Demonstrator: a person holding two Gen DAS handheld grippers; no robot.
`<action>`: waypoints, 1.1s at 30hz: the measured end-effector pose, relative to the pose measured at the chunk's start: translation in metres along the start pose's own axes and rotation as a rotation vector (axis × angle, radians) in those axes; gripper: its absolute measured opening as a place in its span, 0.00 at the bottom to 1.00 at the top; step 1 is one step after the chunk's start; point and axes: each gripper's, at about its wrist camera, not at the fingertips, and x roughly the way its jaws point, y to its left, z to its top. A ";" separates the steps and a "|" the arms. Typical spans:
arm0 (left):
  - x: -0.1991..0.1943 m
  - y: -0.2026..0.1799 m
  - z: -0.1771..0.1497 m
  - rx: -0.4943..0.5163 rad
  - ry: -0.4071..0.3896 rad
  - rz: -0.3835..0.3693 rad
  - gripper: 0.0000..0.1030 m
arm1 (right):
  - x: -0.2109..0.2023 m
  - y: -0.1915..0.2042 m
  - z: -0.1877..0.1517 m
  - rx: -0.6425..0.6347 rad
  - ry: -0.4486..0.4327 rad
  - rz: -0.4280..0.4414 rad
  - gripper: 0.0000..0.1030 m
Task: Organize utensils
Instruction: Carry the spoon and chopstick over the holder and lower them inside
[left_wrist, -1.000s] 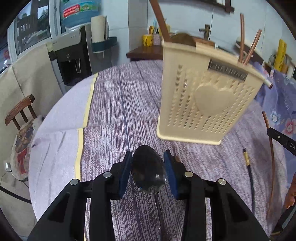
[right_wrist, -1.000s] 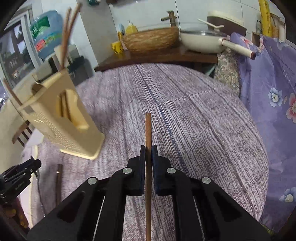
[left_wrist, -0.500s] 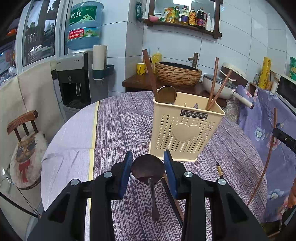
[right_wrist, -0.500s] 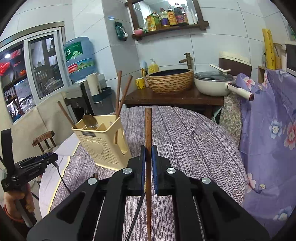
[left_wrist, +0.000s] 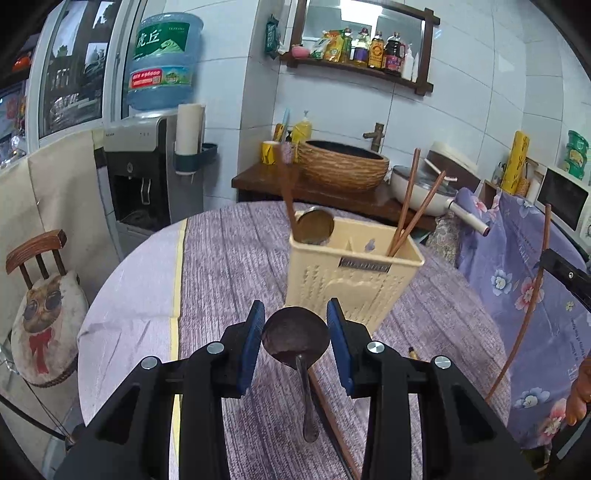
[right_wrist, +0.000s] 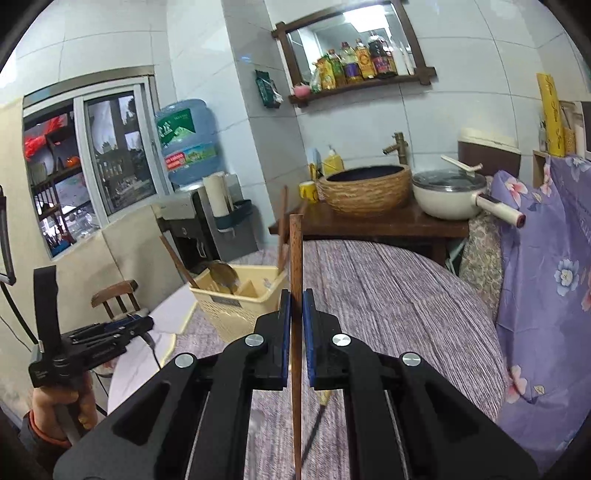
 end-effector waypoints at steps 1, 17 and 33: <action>-0.002 -0.002 0.006 0.001 -0.012 -0.006 0.34 | 0.000 0.004 0.005 -0.002 -0.011 0.010 0.07; 0.008 -0.048 0.135 0.020 -0.309 0.057 0.34 | 0.050 0.067 0.135 -0.037 -0.292 -0.012 0.07; 0.081 -0.042 0.066 0.045 -0.151 0.069 0.34 | 0.133 0.049 0.033 -0.071 -0.152 -0.082 0.07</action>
